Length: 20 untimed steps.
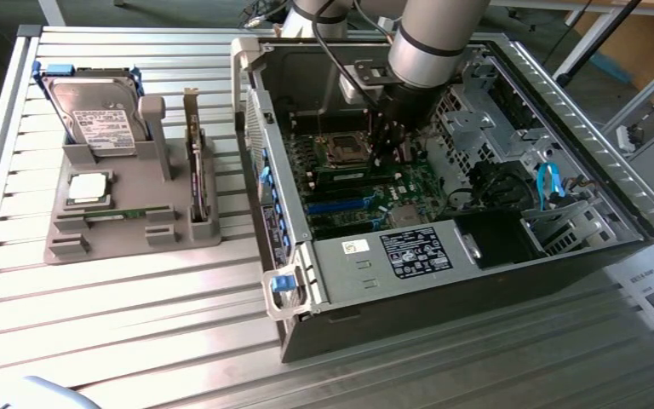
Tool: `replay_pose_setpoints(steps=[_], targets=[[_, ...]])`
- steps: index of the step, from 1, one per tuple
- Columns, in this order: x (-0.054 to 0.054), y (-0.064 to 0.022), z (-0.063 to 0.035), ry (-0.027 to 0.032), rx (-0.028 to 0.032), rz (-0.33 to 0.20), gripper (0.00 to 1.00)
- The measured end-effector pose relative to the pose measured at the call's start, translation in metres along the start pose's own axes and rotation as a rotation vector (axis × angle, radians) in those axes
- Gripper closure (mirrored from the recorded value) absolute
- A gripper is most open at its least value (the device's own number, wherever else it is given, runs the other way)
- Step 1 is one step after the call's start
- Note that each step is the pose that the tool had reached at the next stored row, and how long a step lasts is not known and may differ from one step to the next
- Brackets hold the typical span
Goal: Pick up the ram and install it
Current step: 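Insert the ram into the slot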
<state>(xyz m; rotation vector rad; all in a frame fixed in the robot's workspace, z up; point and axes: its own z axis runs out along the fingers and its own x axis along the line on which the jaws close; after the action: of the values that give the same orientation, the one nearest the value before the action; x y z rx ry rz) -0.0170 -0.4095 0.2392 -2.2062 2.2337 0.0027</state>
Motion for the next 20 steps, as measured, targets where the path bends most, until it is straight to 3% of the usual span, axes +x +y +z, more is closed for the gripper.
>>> replay_pose_setpoints(steps=[20], targets=[[-0.0005,0.0,0.0022,0.0002,0.0,0.0,0.88]])
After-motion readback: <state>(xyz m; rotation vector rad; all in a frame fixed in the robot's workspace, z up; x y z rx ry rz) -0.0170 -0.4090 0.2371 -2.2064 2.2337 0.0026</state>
